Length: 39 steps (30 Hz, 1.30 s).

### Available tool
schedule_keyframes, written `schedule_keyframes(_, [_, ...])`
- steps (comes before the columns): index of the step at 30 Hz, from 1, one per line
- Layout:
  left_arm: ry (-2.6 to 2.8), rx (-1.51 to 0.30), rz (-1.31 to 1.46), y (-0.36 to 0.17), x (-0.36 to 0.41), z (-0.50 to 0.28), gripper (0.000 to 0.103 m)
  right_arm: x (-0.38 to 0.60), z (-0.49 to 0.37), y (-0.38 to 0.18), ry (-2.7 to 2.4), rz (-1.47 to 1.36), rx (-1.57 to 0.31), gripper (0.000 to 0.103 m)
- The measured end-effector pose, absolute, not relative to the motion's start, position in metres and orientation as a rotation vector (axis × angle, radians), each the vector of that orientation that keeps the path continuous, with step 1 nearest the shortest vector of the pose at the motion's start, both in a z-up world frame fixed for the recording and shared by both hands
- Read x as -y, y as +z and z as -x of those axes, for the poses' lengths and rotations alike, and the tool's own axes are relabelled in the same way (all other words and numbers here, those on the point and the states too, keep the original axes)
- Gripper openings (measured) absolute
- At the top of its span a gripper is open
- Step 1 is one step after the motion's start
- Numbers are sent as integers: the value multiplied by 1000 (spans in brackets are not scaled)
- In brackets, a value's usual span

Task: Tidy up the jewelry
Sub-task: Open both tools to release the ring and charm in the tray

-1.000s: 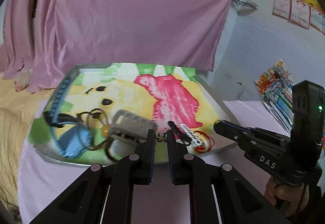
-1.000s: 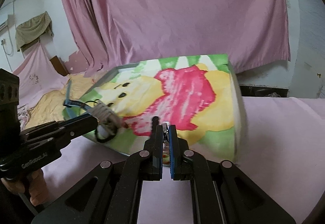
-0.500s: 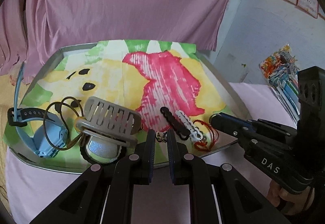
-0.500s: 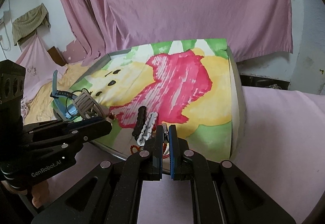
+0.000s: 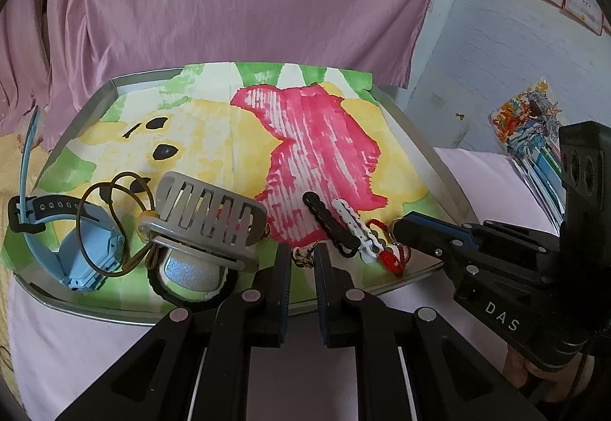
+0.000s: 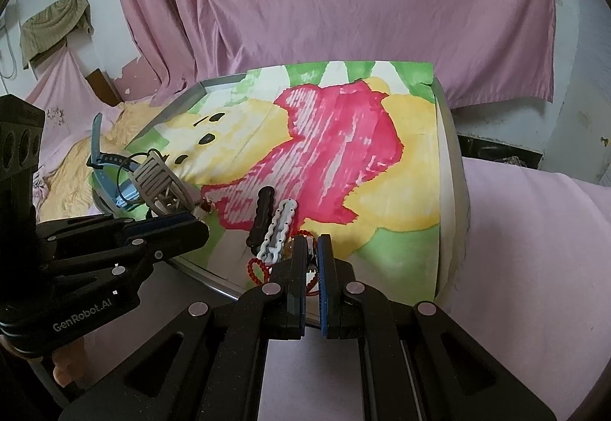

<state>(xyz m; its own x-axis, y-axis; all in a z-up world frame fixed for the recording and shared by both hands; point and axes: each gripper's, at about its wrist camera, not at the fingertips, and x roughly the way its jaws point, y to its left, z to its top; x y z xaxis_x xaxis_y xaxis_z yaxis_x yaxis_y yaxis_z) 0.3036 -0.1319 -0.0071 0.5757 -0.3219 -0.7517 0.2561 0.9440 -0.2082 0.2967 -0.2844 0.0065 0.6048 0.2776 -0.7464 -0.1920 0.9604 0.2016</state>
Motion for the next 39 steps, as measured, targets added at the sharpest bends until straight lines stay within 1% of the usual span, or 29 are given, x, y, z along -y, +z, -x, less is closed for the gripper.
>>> schedule_keyframes(22, [-306, -881, 82, -1, 128, -298, 14, 294, -287, 13, 271, -139, -847, 6])
schedule_keyframes(24, [-304, -874, 80, 1, 127, -297, 15, 294, -285, 15, 271, -142, -839, 6])
schedule_keyframes(26, [-307, -867, 79, 3, 127, -294, 19, 295, -284, 16, 272, -147, -834, 6])
schedule_keyframes(27, [-309, -862, 81, 4, 126, -293, 20, 295, -283, 17, 272, -148, -831, 6])
schedule_keyframes(39, [-281, -790, 83, 23, 116, -273, 20, 295, -267, 30, 262, -153, -783, 7])
